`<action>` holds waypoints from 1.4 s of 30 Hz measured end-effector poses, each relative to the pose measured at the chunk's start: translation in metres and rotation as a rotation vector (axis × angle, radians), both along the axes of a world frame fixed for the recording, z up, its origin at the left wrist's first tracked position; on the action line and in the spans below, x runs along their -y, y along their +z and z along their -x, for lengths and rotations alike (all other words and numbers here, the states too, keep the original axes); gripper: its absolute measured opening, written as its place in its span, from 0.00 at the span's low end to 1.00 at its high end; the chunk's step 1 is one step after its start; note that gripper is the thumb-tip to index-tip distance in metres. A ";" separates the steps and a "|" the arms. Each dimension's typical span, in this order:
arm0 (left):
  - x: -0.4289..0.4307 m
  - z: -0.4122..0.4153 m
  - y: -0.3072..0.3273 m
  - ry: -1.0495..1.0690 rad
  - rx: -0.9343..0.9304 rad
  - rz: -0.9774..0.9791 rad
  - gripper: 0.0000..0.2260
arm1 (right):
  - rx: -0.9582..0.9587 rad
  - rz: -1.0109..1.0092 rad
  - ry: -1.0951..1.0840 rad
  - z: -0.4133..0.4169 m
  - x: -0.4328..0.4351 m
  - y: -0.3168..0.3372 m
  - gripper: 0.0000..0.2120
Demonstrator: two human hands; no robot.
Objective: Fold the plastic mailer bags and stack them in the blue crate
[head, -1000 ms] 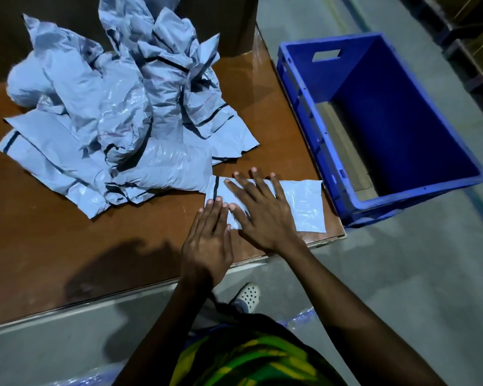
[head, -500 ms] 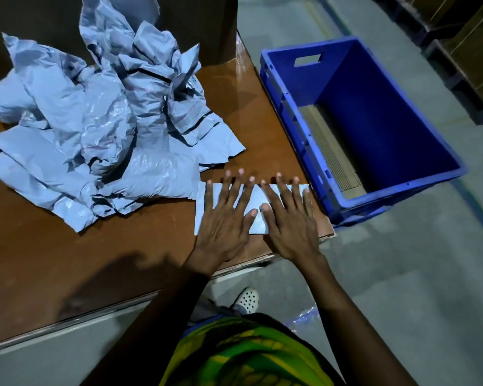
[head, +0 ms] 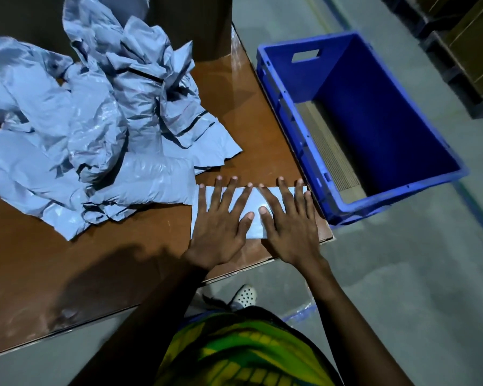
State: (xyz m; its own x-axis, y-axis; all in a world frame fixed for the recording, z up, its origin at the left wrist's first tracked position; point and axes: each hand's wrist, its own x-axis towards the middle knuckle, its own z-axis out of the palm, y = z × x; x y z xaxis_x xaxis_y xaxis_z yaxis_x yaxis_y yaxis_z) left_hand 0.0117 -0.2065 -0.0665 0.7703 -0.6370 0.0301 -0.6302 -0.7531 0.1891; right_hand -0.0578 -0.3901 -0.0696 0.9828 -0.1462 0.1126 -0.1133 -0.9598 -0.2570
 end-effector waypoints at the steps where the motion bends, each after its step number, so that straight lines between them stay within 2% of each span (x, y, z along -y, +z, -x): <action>1: -0.002 -0.003 0.003 -0.010 -0.040 0.006 0.29 | -0.029 -0.038 0.013 0.000 0.002 0.003 0.26; 4: -0.010 -0.015 0.018 -0.041 -0.215 0.116 0.29 | -0.103 -0.224 0.059 -0.005 0.014 0.018 0.26; 6: -0.011 -0.024 0.032 -0.057 -0.278 0.168 0.30 | -0.097 -0.228 0.114 -0.015 0.023 0.030 0.26; 11: 0.002 -0.039 0.068 0.002 -0.346 0.079 0.34 | -0.246 -0.255 0.208 -0.051 0.038 0.068 0.29; 14: 0.004 -0.036 0.100 0.041 -0.124 0.079 0.25 | -0.106 -0.358 0.231 -0.059 0.044 0.099 0.23; 17: 0.002 -0.027 0.115 0.069 0.193 0.241 0.19 | 0.189 -0.295 0.259 -0.055 0.049 0.113 0.16; 19: -0.002 -0.016 0.100 0.052 0.319 0.349 0.21 | 0.346 -0.225 0.258 -0.046 0.046 0.106 0.14; 20: -0.005 -0.009 0.087 0.042 0.325 0.372 0.22 | 0.372 -0.190 0.263 -0.038 0.044 0.096 0.14; 23: -0.020 0.015 0.045 0.026 0.198 0.353 0.24 | 0.226 -0.181 0.308 -0.005 0.042 0.055 0.11; 25: -0.027 0.026 0.030 0.025 0.110 0.321 0.24 | 0.097 -0.246 0.284 0.014 0.040 0.036 0.16; 29: -0.019 0.020 0.034 0.045 0.110 0.371 0.19 | 0.277 -0.188 0.209 0.006 0.024 0.039 0.12; 31: -0.007 0.010 0.034 0.082 0.117 0.355 0.19 | 0.317 -0.168 0.189 -0.011 0.012 0.041 0.12; 36: 0.006 -0.005 0.006 0.102 0.012 0.219 0.27 | 0.083 -0.135 0.086 -0.037 -0.012 0.016 0.24; 42: 0.006 0.003 -0.008 0.110 0.067 0.138 0.27 | 0.088 -0.069 0.020 -0.022 -0.017 -0.001 0.26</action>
